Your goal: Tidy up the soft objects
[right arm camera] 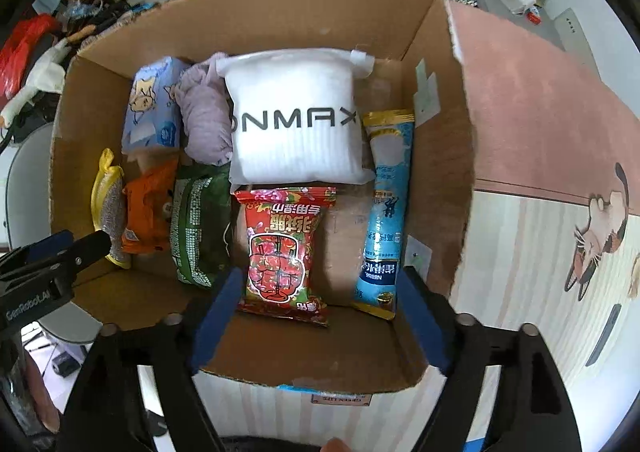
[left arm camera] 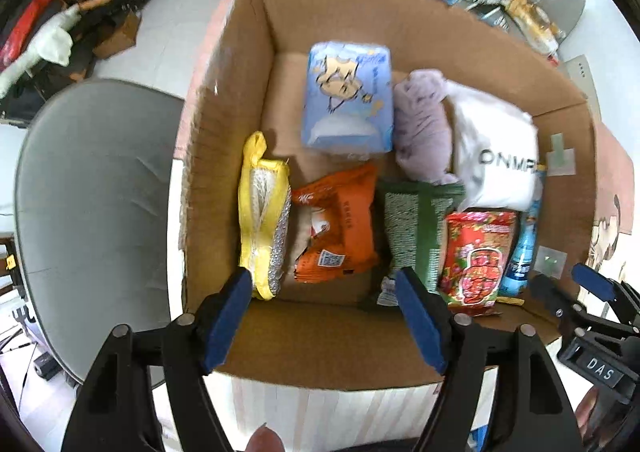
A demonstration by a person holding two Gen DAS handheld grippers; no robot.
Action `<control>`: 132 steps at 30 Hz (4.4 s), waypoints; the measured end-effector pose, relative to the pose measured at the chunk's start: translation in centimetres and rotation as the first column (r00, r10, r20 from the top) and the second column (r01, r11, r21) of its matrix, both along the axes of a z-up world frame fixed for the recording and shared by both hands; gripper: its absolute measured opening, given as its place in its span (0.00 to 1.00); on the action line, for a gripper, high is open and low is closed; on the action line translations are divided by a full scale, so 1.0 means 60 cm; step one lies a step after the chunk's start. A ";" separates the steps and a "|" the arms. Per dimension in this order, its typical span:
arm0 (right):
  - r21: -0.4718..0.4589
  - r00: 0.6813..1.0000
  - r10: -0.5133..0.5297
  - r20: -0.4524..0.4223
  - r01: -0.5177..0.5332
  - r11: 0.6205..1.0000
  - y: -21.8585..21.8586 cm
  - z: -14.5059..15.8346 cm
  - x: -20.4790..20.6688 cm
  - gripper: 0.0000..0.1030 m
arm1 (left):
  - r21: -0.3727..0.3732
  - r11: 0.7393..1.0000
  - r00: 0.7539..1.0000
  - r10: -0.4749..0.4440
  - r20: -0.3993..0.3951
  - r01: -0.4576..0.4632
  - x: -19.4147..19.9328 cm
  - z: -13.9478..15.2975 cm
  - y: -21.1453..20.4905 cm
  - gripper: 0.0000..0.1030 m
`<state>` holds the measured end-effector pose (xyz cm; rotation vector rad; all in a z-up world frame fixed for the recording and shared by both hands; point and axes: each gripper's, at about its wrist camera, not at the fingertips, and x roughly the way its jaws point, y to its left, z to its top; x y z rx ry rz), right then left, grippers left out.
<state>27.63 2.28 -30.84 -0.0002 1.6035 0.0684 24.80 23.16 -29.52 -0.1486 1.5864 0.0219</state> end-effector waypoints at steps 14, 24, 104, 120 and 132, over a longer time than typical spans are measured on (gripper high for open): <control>-0.025 0.994 -0.063 0.094 0.066 0.998 -0.012 0.032 -0.046 1.00 | 0.046 0.999 0.989 -0.023 0.147 0.016 -0.029 0.051 -0.042 0.98; -0.017 0.980 -0.085 0.181 0.090 0.996 -0.035 0.114 -0.082 1.00 | 0.056 0.998 0.976 -0.024 0.216 0.012 -0.064 0.120 -0.061 0.98; -0.073 0.758 -0.022 0.652 0.092 0.993 -0.072 0.590 -0.397 1.00 | 0.098 0.995 0.799 -0.079 0.597 0.025 -0.346 0.512 -0.114 0.98; -0.068 0.761 -0.026 0.648 0.092 0.993 -0.074 0.587 -0.409 1.00 | 0.091 0.996 0.802 -0.072 0.593 0.023 -0.355 0.518 -0.116 0.98; -0.070 0.764 -0.024 0.645 0.090 0.993 -0.075 0.587 -0.412 1.00 | 0.101 0.995 0.796 -0.065 0.601 0.005 -0.373 0.513 -0.109 0.98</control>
